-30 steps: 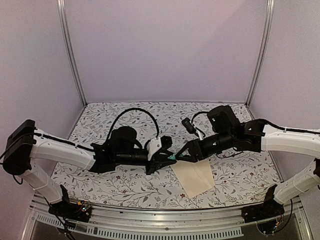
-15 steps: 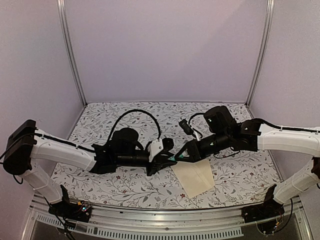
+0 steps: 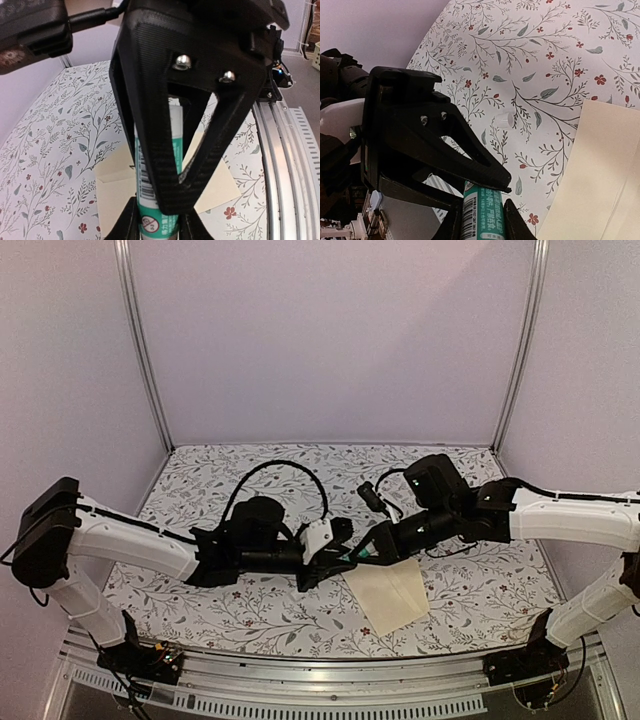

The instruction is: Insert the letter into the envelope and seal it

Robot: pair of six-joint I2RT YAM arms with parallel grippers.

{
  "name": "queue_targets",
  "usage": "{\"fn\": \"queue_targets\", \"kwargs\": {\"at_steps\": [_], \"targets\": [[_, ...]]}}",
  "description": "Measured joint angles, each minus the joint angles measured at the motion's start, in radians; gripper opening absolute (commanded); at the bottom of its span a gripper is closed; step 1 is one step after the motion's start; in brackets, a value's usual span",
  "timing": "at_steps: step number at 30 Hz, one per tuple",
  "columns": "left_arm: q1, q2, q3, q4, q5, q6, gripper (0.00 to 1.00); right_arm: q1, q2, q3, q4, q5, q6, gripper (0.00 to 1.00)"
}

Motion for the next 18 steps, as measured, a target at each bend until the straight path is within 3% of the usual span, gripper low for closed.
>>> {"fn": "queue_targets", "kwargs": {"at_steps": [4,7,15,18], "targets": [[0.0,0.023,0.01,-0.004,0.0,0.0,0.01,-0.001,0.006,-0.007,-0.004,0.002,-0.005,0.0],[0.0,0.035,0.017,-0.004,0.0,0.0,0.1,-0.003,0.008,-0.01,-0.008,0.006,-0.005,0.0],[-0.002,0.041,0.023,-0.002,-0.002,-0.01,0.53,-0.003,0.003,-0.01,-0.031,0.039,-0.024,0.0],[-0.002,0.041,0.023,0.002,-0.004,-0.02,0.62,-0.003,-0.016,-0.009,-0.066,0.085,-0.034,0.0]]}}
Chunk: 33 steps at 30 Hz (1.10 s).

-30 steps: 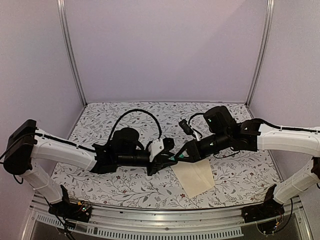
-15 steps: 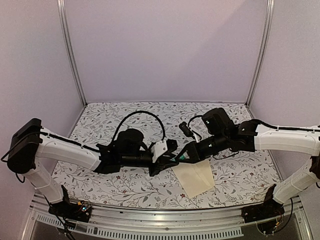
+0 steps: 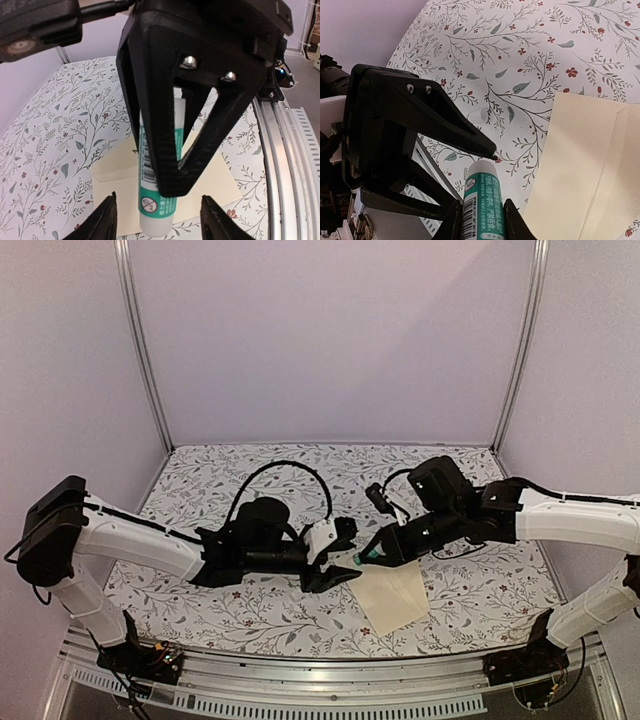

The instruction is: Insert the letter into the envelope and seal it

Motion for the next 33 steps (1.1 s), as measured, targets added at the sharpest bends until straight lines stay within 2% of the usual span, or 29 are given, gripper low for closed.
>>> {"fn": "queue_targets", "kwargs": {"at_steps": [3,5,7,8,9,12,17,24,26,33], "targets": [[0.003,0.0,0.0,0.004,0.002,-0.012,0.7,-0.001,-0.026,0.003,-0.037,0.048,-0.013,0.0],[0.011,0.0,0.0,0.006,0.0,-0.038,0.8,-0.01,-0.039,0.003,-0.054,0.066,-0.024,0.0],[0.022,0.0,0.0,0.014,0.0,-0.065,0.94,-0.03,-0.046,0.003,-0.07,0.069,-0.033,0.0],[0.03,0.0,0.0,0.019,0.0,-0.071,0.99,-0.048,-0.05,0.002,-0.076,0.07,-0.038,0.05],[0.039,0.0,0.0,0.023,0.0,-0.082,0.99,-0.063,-0.054,0.001,-0.08,0.075,-0.04,0.11],[0.072,0.0,0.0,0.032,-0.014,-0.125,1.0,-0.106,-0.069,-0.008,-0.09,0.095,-0.045,0.0],[0.118,0.014,0.018,0.024,-0.031,-0.198,0.99,-0.12,-0.078,-0.009,-0.125,0.117,-0.052,0.0],[0.189,0.071,0.072,0.003,0.034,-0.312,0.86,-0.12,-0.031,0.002,-0.193,0.097,-0.077,0.0],[0.202,0.098,0.094,-0.009,0.059,-0.334,0.8,-0.12,-0.013,0.003,-0.208,0.085,-0.084,0.0],[0.208,0.261,0.227,-0.045,0.131,-0.411,0.35,-0.112,0.031,0.029,-0.269,0.103,-0.098,0.0]]}}
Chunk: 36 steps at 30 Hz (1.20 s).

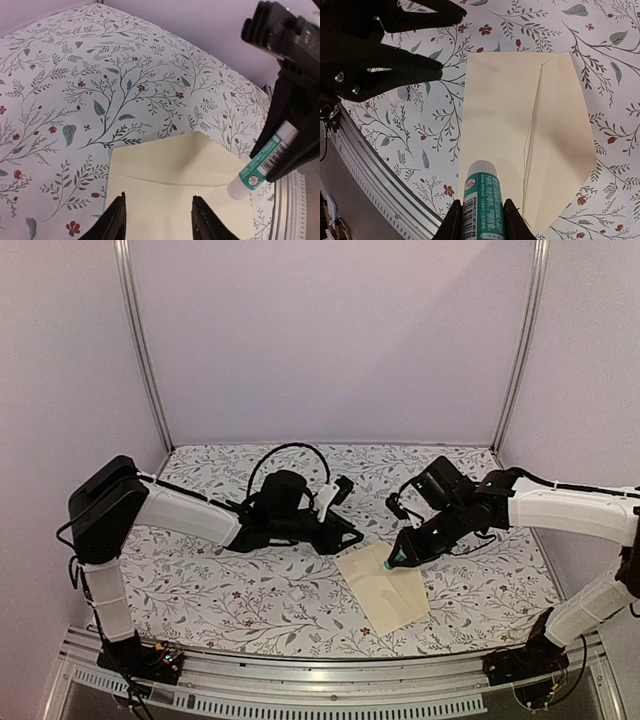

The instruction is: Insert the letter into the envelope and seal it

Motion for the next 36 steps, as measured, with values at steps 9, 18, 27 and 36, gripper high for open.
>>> {"fn": "queue_targets", "kwargs": {"at_steps": [9,18,27,36], "targets": [[0.0,0.121,0.117,-0.083,0.018,-0.041,0.06,0.026,0.105,0.043,-0.06,0.093,-0.007,0.0],[-0.001,0.225,0.181,-0.148,0.055,-0.038,0.02,0.031,0.186,0.061,-0.045,0.125,-0.015,0.0],[-0.001,0.259,0.183,-0.164,0.132,-0.038,0.02,0.031,0.239,0.061,0.004,0.117,-0.019,0.0],[-0.001,0.292,0.218,-0.171,0.18,-0.037,0.02,0.031,0.279,0.063,0.037,0.119,-0.018,0.0]]}}
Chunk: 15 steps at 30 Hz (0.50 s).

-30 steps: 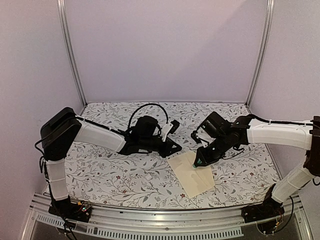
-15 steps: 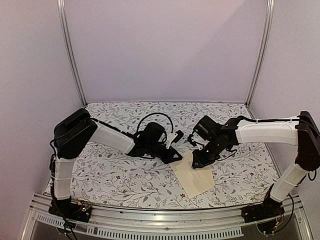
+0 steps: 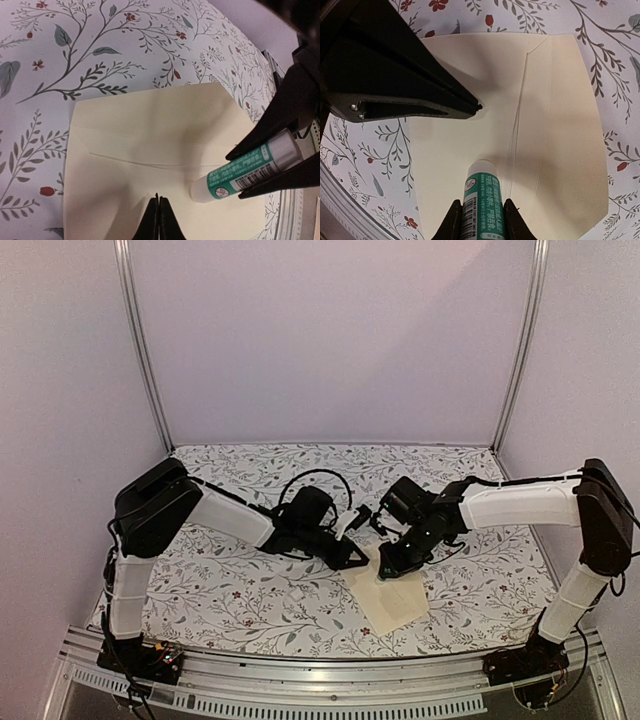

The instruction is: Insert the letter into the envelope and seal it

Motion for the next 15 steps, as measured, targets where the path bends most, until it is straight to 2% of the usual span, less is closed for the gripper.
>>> {"fn": "queue_targets", "kwargs": {"at_steps": [15], "targets": [[0.001,0.071,0.072,-0.046,0.02,0.004,0.01,0.04,0.002,-0.002,0.006,0.043,0.031,0.0]]}}
